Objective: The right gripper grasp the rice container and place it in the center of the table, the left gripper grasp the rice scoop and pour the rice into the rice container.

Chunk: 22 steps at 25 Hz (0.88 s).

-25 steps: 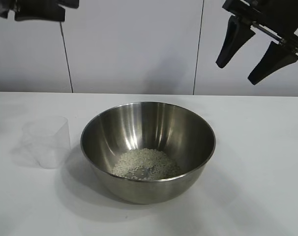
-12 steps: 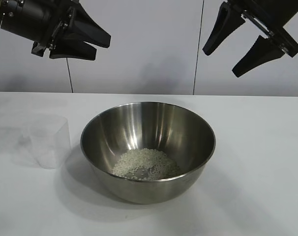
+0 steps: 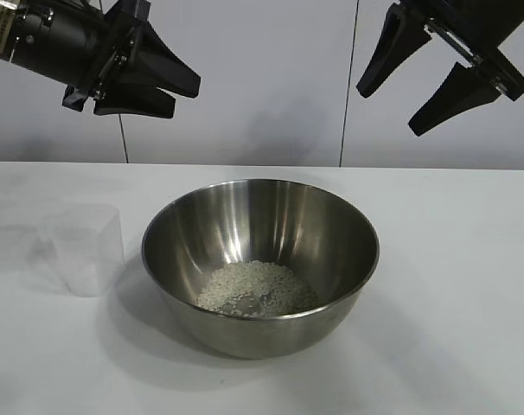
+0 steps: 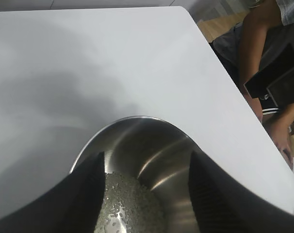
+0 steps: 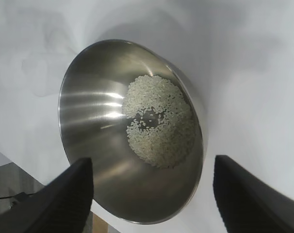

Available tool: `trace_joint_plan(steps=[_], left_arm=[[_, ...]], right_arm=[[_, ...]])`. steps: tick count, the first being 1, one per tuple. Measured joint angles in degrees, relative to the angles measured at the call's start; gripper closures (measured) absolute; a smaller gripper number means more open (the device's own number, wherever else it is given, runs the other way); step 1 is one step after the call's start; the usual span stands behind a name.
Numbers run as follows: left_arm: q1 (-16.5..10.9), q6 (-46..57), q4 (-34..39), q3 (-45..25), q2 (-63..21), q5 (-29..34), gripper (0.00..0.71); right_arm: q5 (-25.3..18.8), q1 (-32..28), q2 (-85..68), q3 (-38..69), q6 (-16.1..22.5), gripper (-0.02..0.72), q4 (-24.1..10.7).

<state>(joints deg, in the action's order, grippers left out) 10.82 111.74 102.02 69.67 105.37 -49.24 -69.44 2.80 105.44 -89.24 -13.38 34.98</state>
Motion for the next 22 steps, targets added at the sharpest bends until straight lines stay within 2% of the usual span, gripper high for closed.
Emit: trace_joint_plan(steps=[6,9,12,15,17,22], left_arm=[[0.0,0.2,0.0,0.0,0.0,0.0,0.326],[-0.1,5.3,0.0,0.0,0.0,0.0,0.32],[-0.3,12.4,0.0,0.0,0.0,-0.1,0.277],[-0.3,15.7,0.0,-0.4,0.0,-0.8,0.182],[-0.3,16.1,0.0,-1.4,0.0,-1.2,0.144],[-1.9,17.5,0.0,-3.5,0.0,-0.5,0.118]], right_arm=[[0.0,0.0,0.0,0.0,0.0,0.219,0.0],[0.0,0.0,0.0,0.0,0.0,0.219,0.0],[0.0,0.0,0.0,0.0,0.0,0.219,0.0],[0.0,0.0,0.0,0.0,0.0,0.219,0.0],[0.0,0.0,0.0,0.0,0.0,0.219,0.0],[-0.1,0.0,0.0,0.0,0.0,0.219,0.0]])
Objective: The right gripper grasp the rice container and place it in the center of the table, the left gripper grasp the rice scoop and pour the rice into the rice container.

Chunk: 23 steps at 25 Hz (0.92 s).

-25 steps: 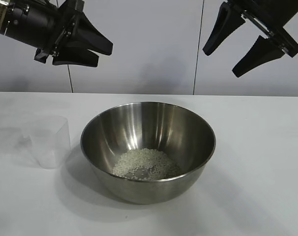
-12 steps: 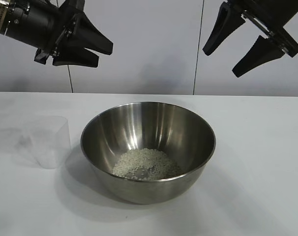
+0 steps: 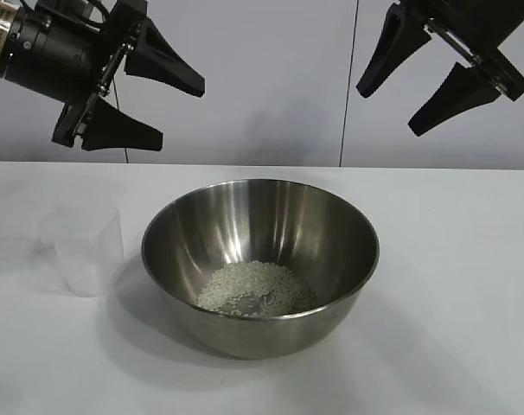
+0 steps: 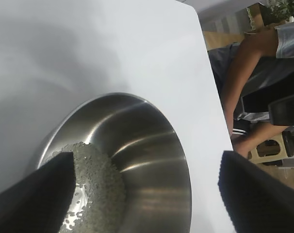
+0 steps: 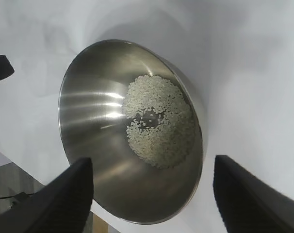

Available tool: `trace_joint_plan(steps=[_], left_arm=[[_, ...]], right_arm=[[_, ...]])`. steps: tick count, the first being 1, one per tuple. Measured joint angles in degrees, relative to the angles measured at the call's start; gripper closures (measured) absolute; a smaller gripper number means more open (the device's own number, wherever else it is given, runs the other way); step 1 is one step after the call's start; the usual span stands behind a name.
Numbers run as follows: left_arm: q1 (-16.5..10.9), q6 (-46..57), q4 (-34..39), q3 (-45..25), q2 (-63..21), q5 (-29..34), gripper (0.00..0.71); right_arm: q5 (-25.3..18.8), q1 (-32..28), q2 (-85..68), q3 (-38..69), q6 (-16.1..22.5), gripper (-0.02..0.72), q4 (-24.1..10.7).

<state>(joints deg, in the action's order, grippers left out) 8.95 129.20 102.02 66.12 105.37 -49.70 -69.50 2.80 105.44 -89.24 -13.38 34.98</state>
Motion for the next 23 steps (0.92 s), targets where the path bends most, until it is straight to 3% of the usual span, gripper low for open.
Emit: trace_joint_plan(steps=[4,14,23], left_arm=[[-1.7,2.2,0.0,-0.1,0.0,0.0,0.116],[-1.7,2.6,0.0,-0.1,0.0,-0.2,0.116],[-1.7,2.6,0.0,-0.1,0.0,-0.2,0.116]], right_arm=[[0.0,0.0,0.0,0.0,0.0,0.219,0.0],[0.4,0.0,0.0,0.0,0.0,0.219,0.0],[10.4,0.0,0.0,0.0,0.0,0.219,0.0]])
